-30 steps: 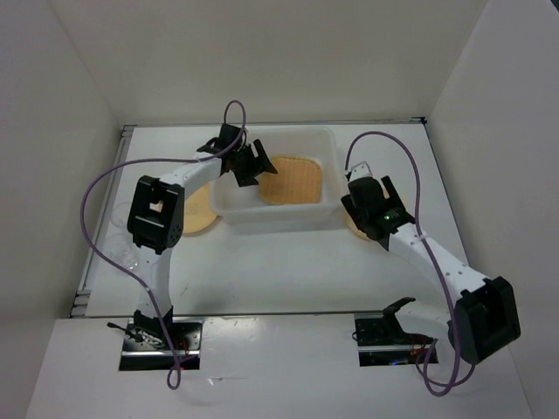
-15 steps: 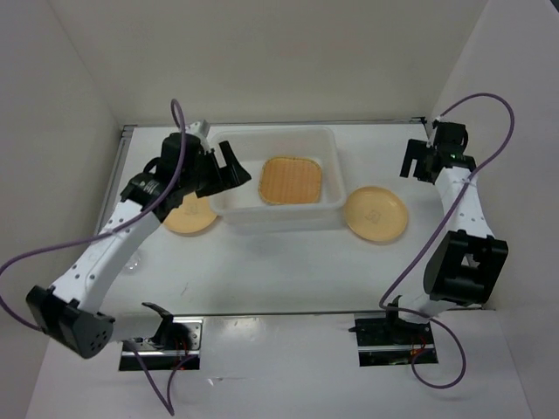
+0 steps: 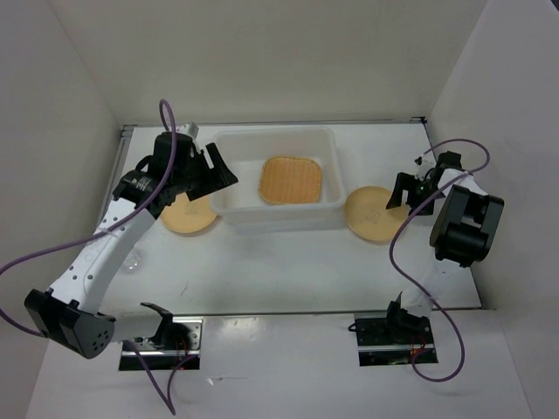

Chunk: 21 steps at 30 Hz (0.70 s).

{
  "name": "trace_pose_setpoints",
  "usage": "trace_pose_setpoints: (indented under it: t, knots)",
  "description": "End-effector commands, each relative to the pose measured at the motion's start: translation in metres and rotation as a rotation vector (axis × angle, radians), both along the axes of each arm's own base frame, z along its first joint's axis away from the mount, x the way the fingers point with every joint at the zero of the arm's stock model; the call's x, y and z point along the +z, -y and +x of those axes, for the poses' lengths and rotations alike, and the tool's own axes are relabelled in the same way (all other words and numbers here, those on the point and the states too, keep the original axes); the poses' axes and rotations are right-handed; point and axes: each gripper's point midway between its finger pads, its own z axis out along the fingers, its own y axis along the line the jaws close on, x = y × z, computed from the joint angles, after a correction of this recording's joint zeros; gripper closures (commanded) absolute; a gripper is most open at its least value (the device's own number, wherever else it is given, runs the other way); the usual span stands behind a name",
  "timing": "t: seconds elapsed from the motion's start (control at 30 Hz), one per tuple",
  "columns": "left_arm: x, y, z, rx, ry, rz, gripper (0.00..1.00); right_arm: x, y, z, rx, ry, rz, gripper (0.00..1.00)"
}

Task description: Place the mixed dishes into the plastic bin

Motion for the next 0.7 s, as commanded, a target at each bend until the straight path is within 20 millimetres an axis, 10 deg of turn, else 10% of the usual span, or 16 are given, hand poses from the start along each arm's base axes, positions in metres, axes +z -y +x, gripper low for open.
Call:
trace_pose_setpoints:
  t: [0.0, 0.27, 0.4, 0.53, 0.67]
  knots:
    - [-0.009, 0.004, 0.005, -0.008, -0.034, -0.015, 0.21, 0.007, -0.008, 0.012, 0.093, 0.062, 0.045, 0.09]
    - [-0.015, 0.008, 0.012, -0.018, -0.051, -0.017, 0.23, -0.025, -0.012, 0.013, 0.122, -0.004, 0.124, 0.2]
    - [-0.015, 0.007, 0.012, -0.004, -0.053, -0.019, 0.24, -0.05, -0.021, 0.001, 0.139, -0.06, 0.177, 0.46]
    - [-0.015, 0.007, 0.012, 0.002, -0.056, -0.026, 0.24, -0.066, -0.024, -0.008, 0.135, -0.113, 0.204, 1.0]
    - [-0.015, 0.005, 0.014, 0.011, -0.056, -0.026, 0.24, -0.055, -0.016, -0.006, 0.122, -0.102, 0.174, 1.0]
